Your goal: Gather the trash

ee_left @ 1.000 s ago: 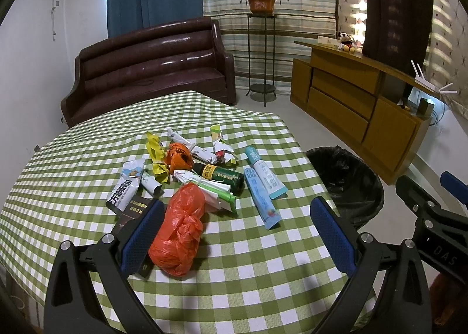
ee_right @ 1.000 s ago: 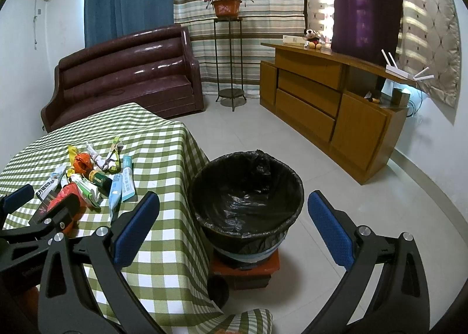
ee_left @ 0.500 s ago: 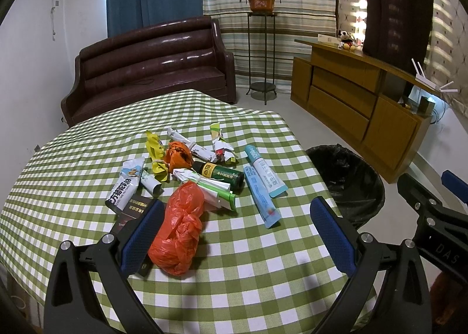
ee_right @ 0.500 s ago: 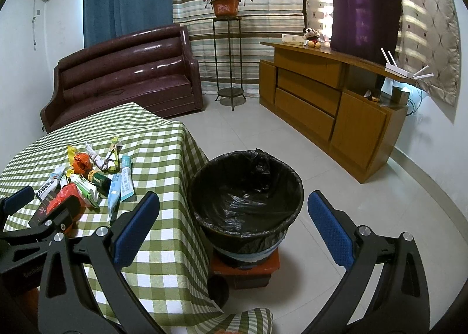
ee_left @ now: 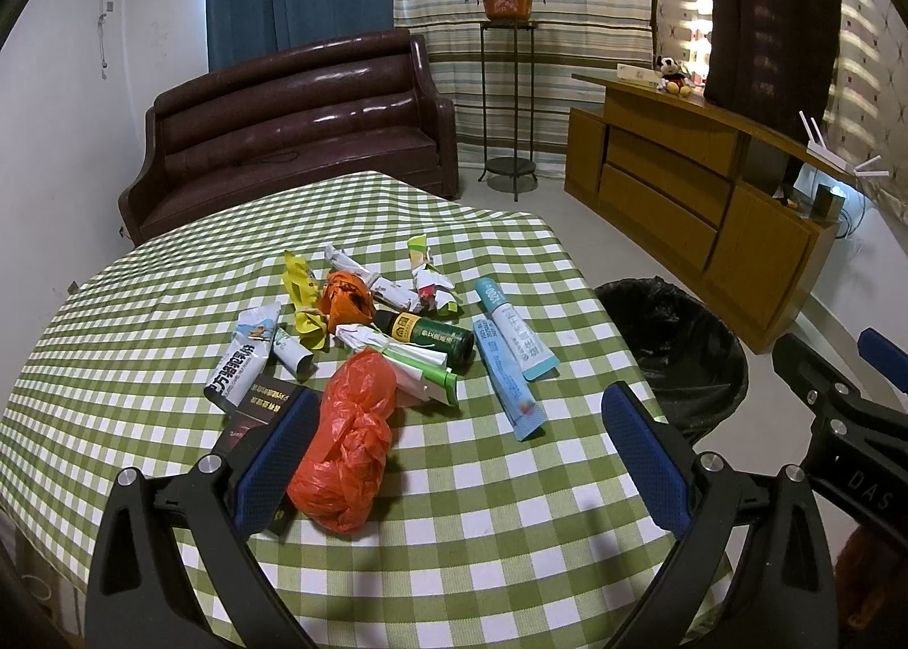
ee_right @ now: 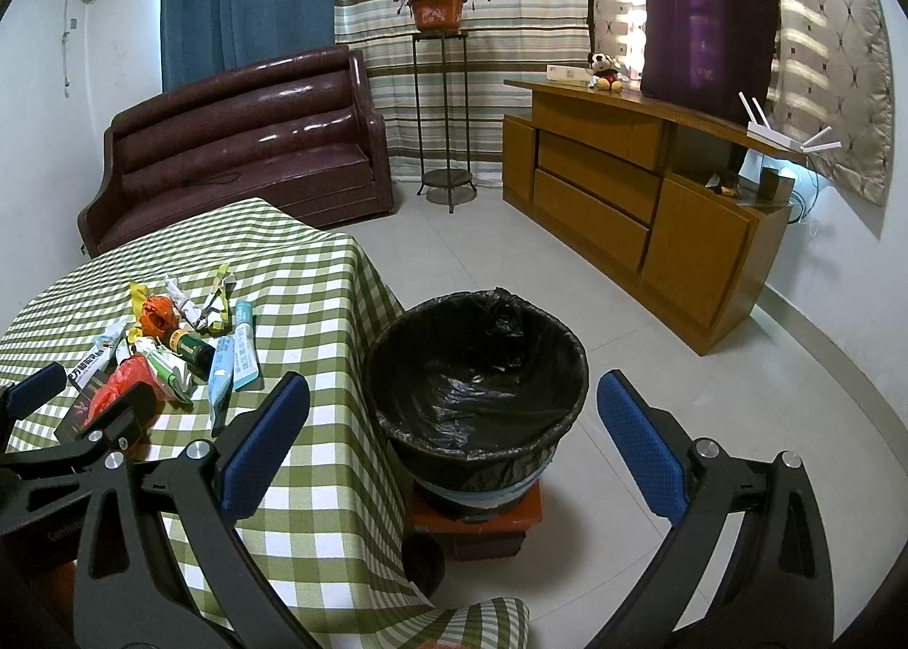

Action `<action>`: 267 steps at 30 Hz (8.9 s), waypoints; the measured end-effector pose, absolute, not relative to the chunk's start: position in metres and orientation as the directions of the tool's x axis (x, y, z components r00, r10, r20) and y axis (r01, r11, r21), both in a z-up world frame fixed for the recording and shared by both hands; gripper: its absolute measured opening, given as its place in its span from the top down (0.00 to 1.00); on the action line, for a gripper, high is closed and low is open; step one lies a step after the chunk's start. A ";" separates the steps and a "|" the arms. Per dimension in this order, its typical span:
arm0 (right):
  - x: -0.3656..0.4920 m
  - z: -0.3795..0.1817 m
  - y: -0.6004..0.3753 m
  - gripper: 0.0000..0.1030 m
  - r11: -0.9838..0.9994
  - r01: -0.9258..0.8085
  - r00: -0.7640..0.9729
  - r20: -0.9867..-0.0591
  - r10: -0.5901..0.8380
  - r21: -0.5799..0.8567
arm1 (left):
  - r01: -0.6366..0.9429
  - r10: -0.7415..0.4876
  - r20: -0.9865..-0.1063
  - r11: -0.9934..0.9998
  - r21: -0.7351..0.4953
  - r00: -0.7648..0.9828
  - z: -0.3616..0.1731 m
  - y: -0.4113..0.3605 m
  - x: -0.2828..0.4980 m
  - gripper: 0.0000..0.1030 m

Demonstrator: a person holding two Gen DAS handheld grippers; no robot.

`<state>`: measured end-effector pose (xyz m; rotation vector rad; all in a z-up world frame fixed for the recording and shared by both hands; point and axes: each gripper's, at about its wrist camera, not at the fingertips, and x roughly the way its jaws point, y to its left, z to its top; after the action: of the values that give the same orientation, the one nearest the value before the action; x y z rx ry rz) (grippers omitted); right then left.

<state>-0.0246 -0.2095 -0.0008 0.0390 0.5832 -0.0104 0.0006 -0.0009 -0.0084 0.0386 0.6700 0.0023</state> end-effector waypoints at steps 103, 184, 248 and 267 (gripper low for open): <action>-0.012 -0.030 0.000 0.42 0.939 -0.338 0.643 -0.712 0.283 0.068 | -0.160 0.170 -0.704 0.984 0.080 0.690 -0.028 0.204 -0.044 0.06; -0.026 -0.018 -0.120 0.59 0.958 -0.264 0.695 -0.667 0.267 0.108 | 0.001 0.024 -0.723 0.999 0.035 0.691 -0.045 0.111 -0.006 0.44; 0.093 -0.047 -0.282 0.48 0.992 0.050 0.774 -0.632 0.034 0.114 | 0.216 -0.140 -0.660 0.976 0.035 0.738 -0.022 -0.097 0.120 0.33; 0.067 -0.029 -0.257 0.48 0.992 0.021 0.769 -0.635 0.066 0.128 | 0.163 -0.109 -0.646 0.986 0.024 0.755 0.000 -0.047 0.091 0.29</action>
<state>0.0674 -0.2567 -0.0285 0.1303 0.6931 0.0245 0.0912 -0.0471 -0.0002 0.0806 0.6993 -0.1488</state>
